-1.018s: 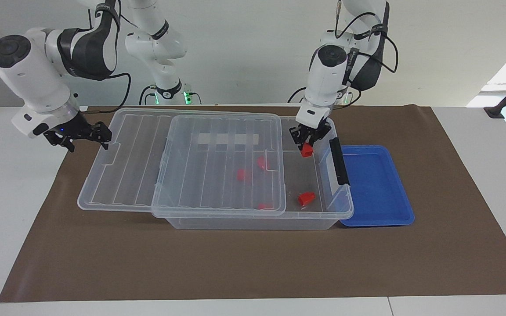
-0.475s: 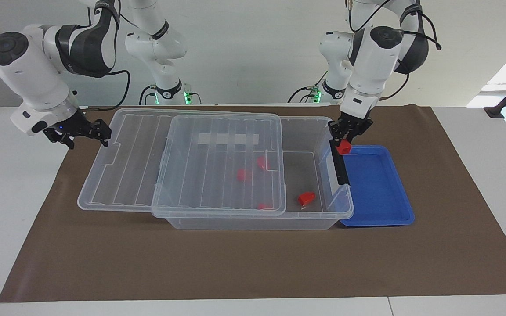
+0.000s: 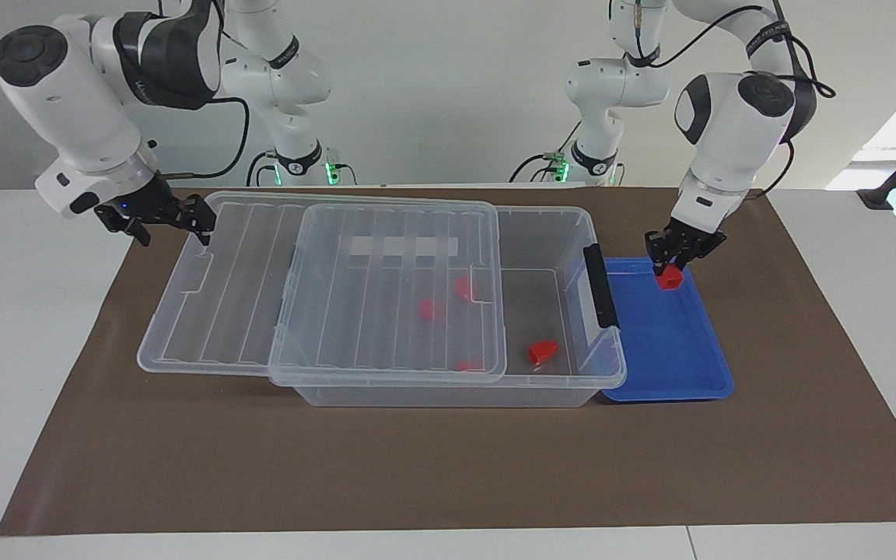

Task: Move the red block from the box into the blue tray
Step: 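Carry the red block over the box wall and lower it into the blue tray, then open the left gripper and withdraw it from the blue tray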

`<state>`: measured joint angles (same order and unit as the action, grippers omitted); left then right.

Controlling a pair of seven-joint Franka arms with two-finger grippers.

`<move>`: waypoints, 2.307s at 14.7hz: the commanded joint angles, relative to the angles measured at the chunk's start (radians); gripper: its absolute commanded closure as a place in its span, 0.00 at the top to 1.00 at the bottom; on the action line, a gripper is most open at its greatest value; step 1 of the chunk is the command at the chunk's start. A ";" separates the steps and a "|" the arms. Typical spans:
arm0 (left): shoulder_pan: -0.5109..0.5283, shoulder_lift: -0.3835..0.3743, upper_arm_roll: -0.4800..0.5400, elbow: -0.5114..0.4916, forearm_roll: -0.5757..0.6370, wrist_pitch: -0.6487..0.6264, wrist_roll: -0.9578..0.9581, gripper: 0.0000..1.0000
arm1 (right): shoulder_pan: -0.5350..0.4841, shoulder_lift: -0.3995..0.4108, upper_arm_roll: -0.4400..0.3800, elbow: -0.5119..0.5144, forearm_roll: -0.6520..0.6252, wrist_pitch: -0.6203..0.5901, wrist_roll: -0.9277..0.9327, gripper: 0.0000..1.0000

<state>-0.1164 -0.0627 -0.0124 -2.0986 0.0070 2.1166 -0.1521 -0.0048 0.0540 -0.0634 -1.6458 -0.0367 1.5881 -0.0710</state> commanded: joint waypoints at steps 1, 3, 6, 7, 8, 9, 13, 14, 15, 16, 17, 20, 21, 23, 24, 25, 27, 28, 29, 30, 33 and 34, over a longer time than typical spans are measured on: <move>0.014 0.085 -0.011 -0.038 0.010 0.124 0.017 0.00 | 0.002 -0.002 0.002 0.008 0.027 -0.023 0.020 1.00; 0.020 0.147 -0.011 -0.038 0.010 0.201 0.017 0.00 | 0.002 -0.003 0.029 0.009 0.034 -0.025 0.069 1.00; 0.041 0.220 -0.012 -0.040 0.010 0.276 0.019 0.00 | -0.003 -0.016 0.004 -0.008 0.017 0.027 -0.007 1.00; 0.043 0.230 -0.012 -0.040 0.010 0.281 0.026 0.00 | -0.006 -0.014 -0.012 -0.015 0.015 0.045 -0.039 0.86; 0.053 0.242 -0.012 -0.041 0.010 0.281 0.038 0.00 | -0.007 -0.008 -0.042 -0.023 0.015 0.059 -0.059 0.66; 0.058 0.250 -0.012 -0.046 0.010 0.283 0.043 0.00 | -0.007 -0.003 -0.065 -0.031 0.015 0.070 -0.105 0.42; 0.047 0.253 -0.012 -0.046 0.010 0.264 0.042 0.05 | -0.011 -0.003 -0.147 -0.116 0.017 0.170 -0.245 0.00; 0.046 0.253 -0.012 -0.043 0.010 0.266 0.045 0.68 | -0.011 -0.002 -0.148 -0.133 0.017 0.190 -0.257 0.00; 0.044 0.250 -0.014 -0.040 0.010 0.266 0.042 1.00 | -0.015 -0.002 -0.150 -0.155 0.017 0.211 -0.265 0.00; 0.040 0.241 -0.015 -0.037 0.010 0.263 0.029 1.00 | -0.017 -0.003 -0.159 -0.172 0.017 0.225 -0.276 0.00; 0.029 0.224 -0.014 -0.032 0.010 0.247 0.029 1.00 | -0.017 -0.002 -0.170 -0.186 0.017 0.242 -0.291 0.00; 0.015 0.175 -0.015 0.027 0.010 0.140 0.028 1.00 | -0.018 -0.011 -0.184 -0.242 0.015 0.289 -0.316 0.00; 0.015 0.158 -0.015 0.057 0.010 0.097 0.026 1.00 | -0.018 -0.010 -0.184 -0.244 0.015 0.293 -0.311 0.00; 0.015 0.126 -0.017 0.127 0.010 -0.011 0.029 1.00 | -0.015 -0.010 -0.176 -0.247 0.015 0.296 -0.296 0.00; 0.015 0.117 -0.017 0.167 0.010 -0.057 0.034 1.00 | -0.012 -0.008 -0.168 -0.246 0.015 0.293 -0.274 0.00; 0.015 0.110 -0.017 0.211 0.010 -0.105 0.035 1.00 | -0.011 -0.009 -0.159 -0.246 0.015 0.293 -0.256 0.00; 0.023 0.098 -0.017 0.297 0.008 -0.209 0.039 1.00 | -0.007 -0.011 -0.144 -0.255 0.015 0.293 -0.219 0.00; 0.026 0.096 -0.015 0.342 0.007 -0.258 0.039 1.00 | -0.007 -0.013 -0.129 -0.256 0.017 0.291 -0.204 0.00; 0.027 0.096 -0.015 0.385 0.007 -0.301 0.039 1.00 | -0.007 -0.014 -0.124 -0.256 0.017 0.291 -0.193 0.00; 0.029 0.096 -0.014 0.428 0.004 -0.349 0.039 1.00 | -0.007 -0.013 -0.116 -0.258 0.017 0.291 -0.184 0.00; 0.030 0.096 -0.003 0.503 0.005 -0.469 0.039 1.00 | -0.007 -0.016 -0.096 -0.270 0.018 0.294 -0.145 0.00; 0.040 0.095 -0.003 0.520 0.005 -0.495 0.040 1.00 | -0.007 -0.017 -0.087 -0.270 0.018 0.294 -0.124 0.00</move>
<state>-0.0862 0.0227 -0.0218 -1.6278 0.0070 1.6883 -0.1176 -0.0063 0.0638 -0.1767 -1.8789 -0.0223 1.8646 -0.2376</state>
